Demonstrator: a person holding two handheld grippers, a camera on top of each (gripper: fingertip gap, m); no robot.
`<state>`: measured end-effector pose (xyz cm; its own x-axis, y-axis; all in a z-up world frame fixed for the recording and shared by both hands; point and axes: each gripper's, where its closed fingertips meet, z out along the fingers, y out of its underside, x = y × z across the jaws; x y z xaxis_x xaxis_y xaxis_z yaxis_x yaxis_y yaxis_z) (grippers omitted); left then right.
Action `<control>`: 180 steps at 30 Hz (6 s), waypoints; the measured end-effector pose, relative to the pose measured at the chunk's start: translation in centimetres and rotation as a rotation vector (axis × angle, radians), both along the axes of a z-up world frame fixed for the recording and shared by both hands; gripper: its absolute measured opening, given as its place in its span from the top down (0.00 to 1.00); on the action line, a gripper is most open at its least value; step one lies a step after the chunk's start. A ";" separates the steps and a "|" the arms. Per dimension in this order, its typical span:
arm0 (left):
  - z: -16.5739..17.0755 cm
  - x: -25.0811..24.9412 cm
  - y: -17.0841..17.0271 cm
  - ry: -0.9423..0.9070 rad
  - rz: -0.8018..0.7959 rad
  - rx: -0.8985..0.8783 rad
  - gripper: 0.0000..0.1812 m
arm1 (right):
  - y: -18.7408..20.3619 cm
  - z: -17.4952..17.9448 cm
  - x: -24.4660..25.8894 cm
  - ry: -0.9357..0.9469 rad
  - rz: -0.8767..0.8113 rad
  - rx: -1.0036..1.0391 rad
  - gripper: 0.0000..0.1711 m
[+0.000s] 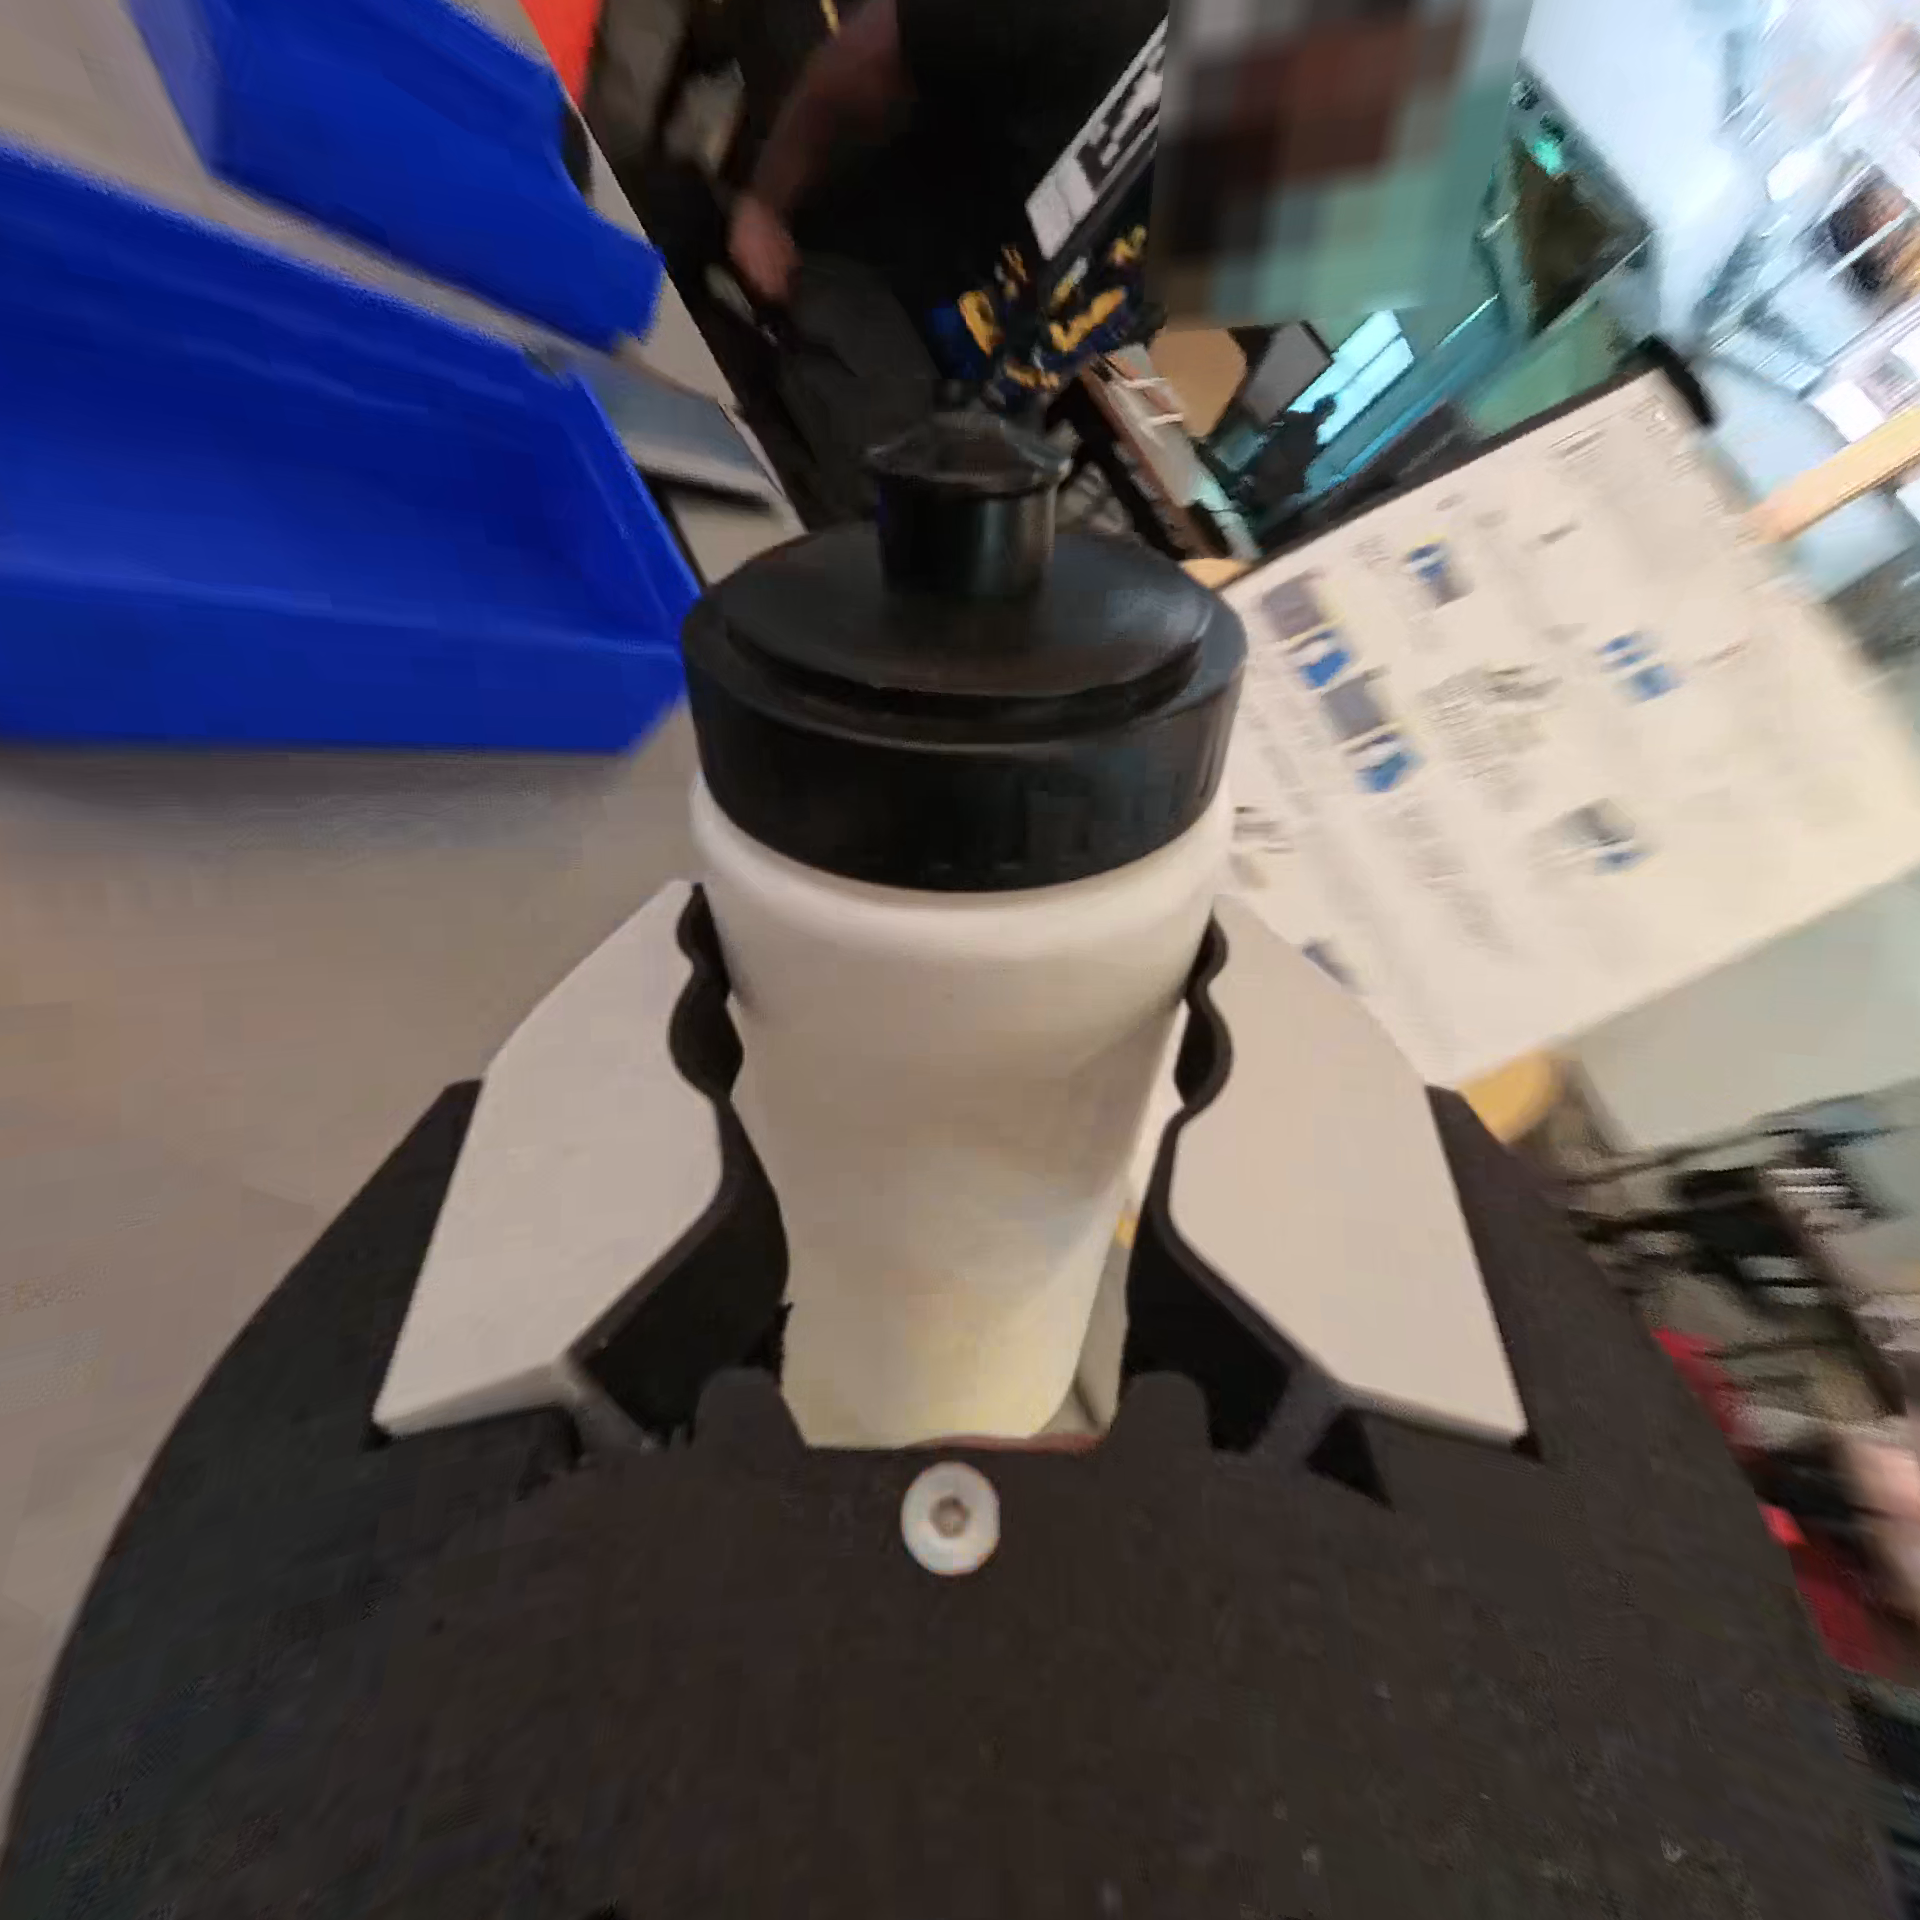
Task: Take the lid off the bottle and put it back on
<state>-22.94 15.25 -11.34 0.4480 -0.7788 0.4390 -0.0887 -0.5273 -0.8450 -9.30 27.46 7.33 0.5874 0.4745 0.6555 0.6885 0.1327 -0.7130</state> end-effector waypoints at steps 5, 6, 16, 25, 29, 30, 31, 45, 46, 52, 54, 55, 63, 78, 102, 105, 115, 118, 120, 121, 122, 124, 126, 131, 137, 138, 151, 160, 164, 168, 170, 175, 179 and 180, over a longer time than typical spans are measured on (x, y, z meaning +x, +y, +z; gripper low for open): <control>0.5 0.6 -0.9 -0.009 -0.048 0.002 0.55 | -2.7 4.5 9.1 -0.418 -0.063 0.098 0.51; 0.6 0.7 -0.9 -0.004 -0.050 0.016 0.55 | -3.2 4.2 10.7 -0.479 -0.026 0.077 0.51; -0.2 0.5 -0.3 0.024 -0.030 0.004 0.56 | -5.1 -13.7 25.3 -1.125 0.265 -0.209 0.51; -1.2 0.6 0.3 0.044 -0.027 -0.023 0.56 | -5.7 -24.4 25.6 -1.279 0.565 -0.291 0.51; -1.8 0.6 0.7 0.054 -0.034 -0.044 0.56 | -5.2 -26.2 26.1 -1.297 0.621 -0.335 0.50; -1.9 0.7 0.7 0.054 -0.039 -0.052 0.56 | -5.1 -26.4 26.3 -1.298 0.626 -0.351 0.50; -2.0 0.7 0.7 0.049 -0.042 -0.060 0.56 | -5.2 -26.7 26.4 -1.295 0.634 -0.363 0.50; 2.6 -3.1 2.5 0.166 0.175 0.351 0.54 | -4.9 -16.4 29.3 -1.056 -0.109 -0.321 0.41; 3.4 -3.8 2.6 0.149 0.218 0.389 0.58 | -5.9 -14.7 30.1 -0.967 -0.266 -0.389 0.41; 4.2 -6.9 1.9 0.120 0.351 0.353 0.58 | -12.7 -8.7 26.6 0.178 -0.550 -0.325 0.50; 3.6 -8.7 1.4 0.113 0.413 0.318 0.59 | -15.3 -9.2 24.1 0.575 -0.453 -0.282 0.60; 3.2 -9.8 1.3 0.109 0.445 0.305 0.60 | -16.5 -10.0 23.3 0.748 -0.421 -0.270 0.65; 1.8 -14.2 2.6 0.167 0.546 0.311 0.62 | -21.0 -19.2 22.4 1.059 -0.584 -0.348 0.70; -0.4 -12.6 1.5 0.204 0.477 0.219 0.65 | -21.4 -18.8 25.1 0.857 -0.687 -0.209 0.70; -2.2 -10.5 0.9 0.322 0.401 0.237 0.65 | -11.6 -21.7 13.6 0.758 -0.532 -0.401 0.54; -2.0 -8.2 0.7 0.311 0.344 0.259 0.65 | -10.0 -21.0 9.6 0.833 -0.382 -0.511 0.50; -1.4 10.7 4.0 0.342 0.020 0.373 0.60 | -16.7 -17.1 9.3 0.710 -0.410 -0.235 0.60; -2.1 17.1 6.9 0.339 -0.022 0.290 0.59 | -18.7 -16.7 14.8 0.741 -0.658 -0.043 0.65; -3.0 20.8 8.1 0.345 -0.072 0.216 0.58 | -18.6 -18.0 17.5 0.753 -0.793 -0.046 0.61; -3.5 22.0 8.6 0.361 -0.081 0.190 0.59 | -18.2 -19.1 18.6 0.761 -0.863 -0.072 0.59; -4.0 23.0 9.1 0.375 -0.078 0.165 0.62 | -17.7 -20.3 19.1 0.763 -0.903 -0.114 0.61; -4.7 24.1 9.3 0.377 -0.089 0.103 0.81 | -16.6 -22.7 19.5 0.784 -0.960 -0.198 0.64; -4.9 23.7 9.9 0.398 -0.038 0.104 0.97 | -15.7 -24.1 20.1 0.785 -1.019 -0.249 0.66; -4.1 20.1 9.2 0.459 0.071 0.223 0.98 | -15.6 -23.6 20.7 0.795 -1.092 -0.277 0.92; -2.8 11.3 7.5 0.473 0.232 0.227 0.97 | -13.7 -21.4 15.2 0.694 -0.985 -0.262 0.97; -2.7 9.6 7.4 0.472 0.258 0.211 0.97 | -13.1 -20.9 13.9 0.695 -0.964 -0.256 0.97; -4.8 -4.7 10.8 0.485 0.543 0.152 0.96 | -4.9 -23.0 0.3 0.620 -0.763 -0.277 0.97; 0.7 -9.5 4.5 0.206 0.438 0.073 0.61 | -10.8 -20.6 -1.6 0.315 -0.367 -0.209 0.77; 1.1 -22.6 7.8 0.321 0.698 0.140 0.61 | -14.5 -20.6 -4.0 0.371 -0.190 -0.261 0.79; -2.1 -29.5 12.9 0.373 0.762 0.004 0.59 | -15.4 -20.3 -8.6 0.461 -0.079 -0.370 0.78; -3.8 -31.0 15.4 0.428 0.776 -0.014 0.63 | -15.3 -20.1 -11.4 0.464 -0.033 -0.401 0.76; -5.4 -30.4 16.5 0.342 0.747 -0.081 0.97 | -14.0 -20.9 -17.5 0.534 -0.049 -0.501 0.74; -5.5 -30.3 12.2 0.438 0.807 -0.053 0.98 | -11.1 -22.2 -20.4 0.540 -0.232 -0.501 0.59; -5.5 -30.5 10.9 0.446 0.828 -0.055 0.98 | -10.5 -22.2 -21.2 0.535 -0.248 -0.478 0.61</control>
<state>-53.42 26.19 -16.85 0.9853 -0.1209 0.1203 0.0228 -0.6054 -0.7956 -30.45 16.98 -14.91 0.8943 0.4475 0.0069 0.2014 -0.3885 -0.8991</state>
